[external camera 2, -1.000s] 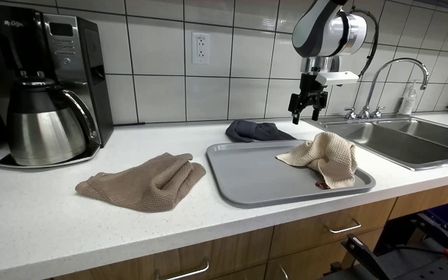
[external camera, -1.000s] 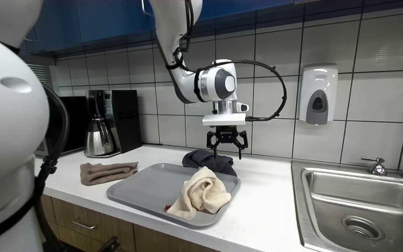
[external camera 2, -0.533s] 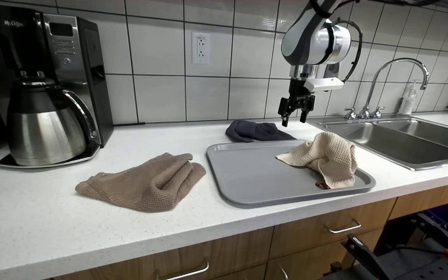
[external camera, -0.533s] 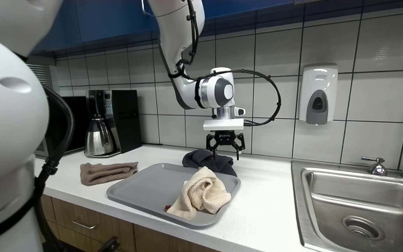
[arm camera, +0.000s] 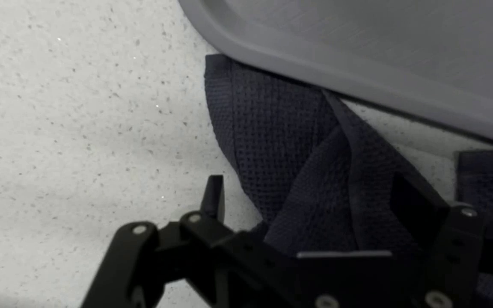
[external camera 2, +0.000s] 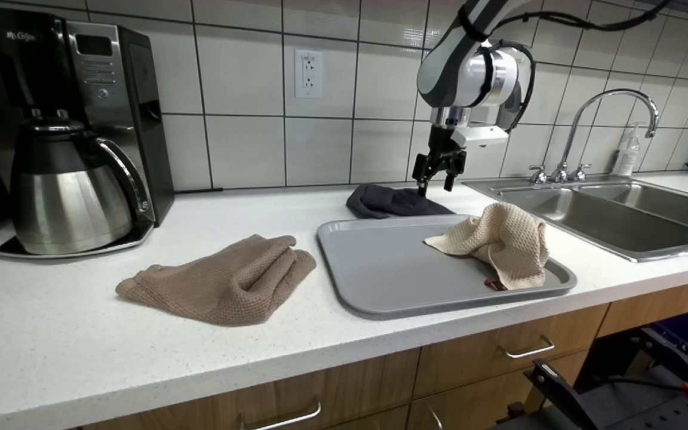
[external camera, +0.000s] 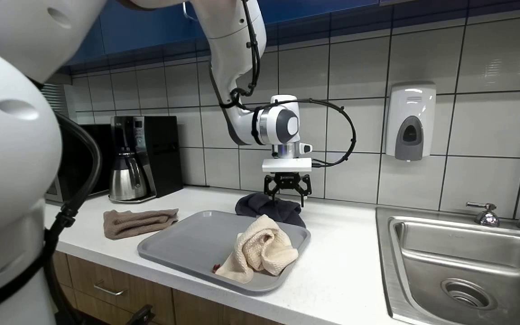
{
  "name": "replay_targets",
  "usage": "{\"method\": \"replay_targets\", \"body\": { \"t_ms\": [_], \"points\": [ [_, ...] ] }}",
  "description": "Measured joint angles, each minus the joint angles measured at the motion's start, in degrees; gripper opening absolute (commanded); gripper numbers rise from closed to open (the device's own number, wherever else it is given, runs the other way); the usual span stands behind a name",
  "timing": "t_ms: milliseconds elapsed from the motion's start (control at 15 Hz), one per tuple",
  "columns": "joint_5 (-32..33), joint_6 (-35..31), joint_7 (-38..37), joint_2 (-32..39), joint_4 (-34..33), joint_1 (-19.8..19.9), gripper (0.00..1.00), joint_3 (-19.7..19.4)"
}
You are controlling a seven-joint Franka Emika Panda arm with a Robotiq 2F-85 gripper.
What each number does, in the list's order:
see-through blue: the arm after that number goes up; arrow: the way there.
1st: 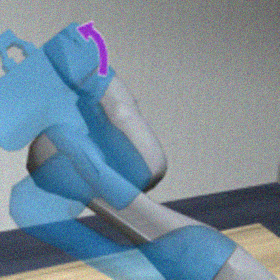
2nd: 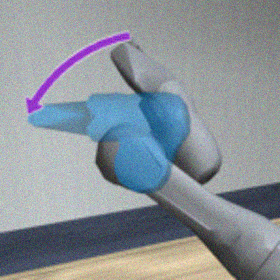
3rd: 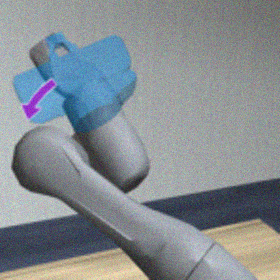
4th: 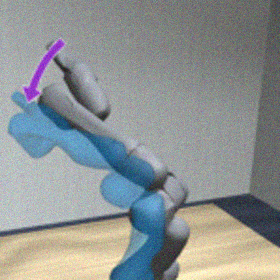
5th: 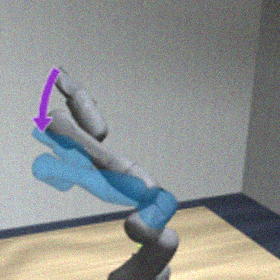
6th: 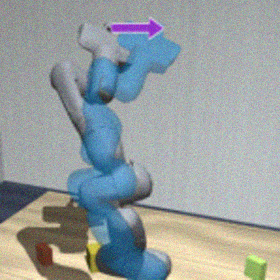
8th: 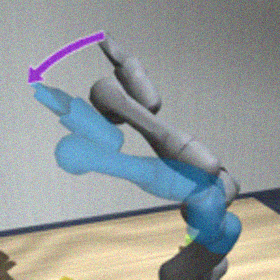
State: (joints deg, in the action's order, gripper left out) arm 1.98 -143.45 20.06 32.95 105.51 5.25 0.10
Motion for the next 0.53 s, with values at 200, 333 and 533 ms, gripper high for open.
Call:
{"method": "replay_targets", "body": {
  "t_ms": [200, 333, 533],
  "points": [
    [-0.58, 0.00, 0.00, 2.23, -2.40, 0.02, 1.00, 0.48],
    [-0.59, -0.08, -0.18, 3.61, -3.83, 0.02, 1.00, 0.67],
    [-0.58, -0.92, -0.75, 5.96, -6.11, -0.06, 1.00, 0.76]
  ]
}}
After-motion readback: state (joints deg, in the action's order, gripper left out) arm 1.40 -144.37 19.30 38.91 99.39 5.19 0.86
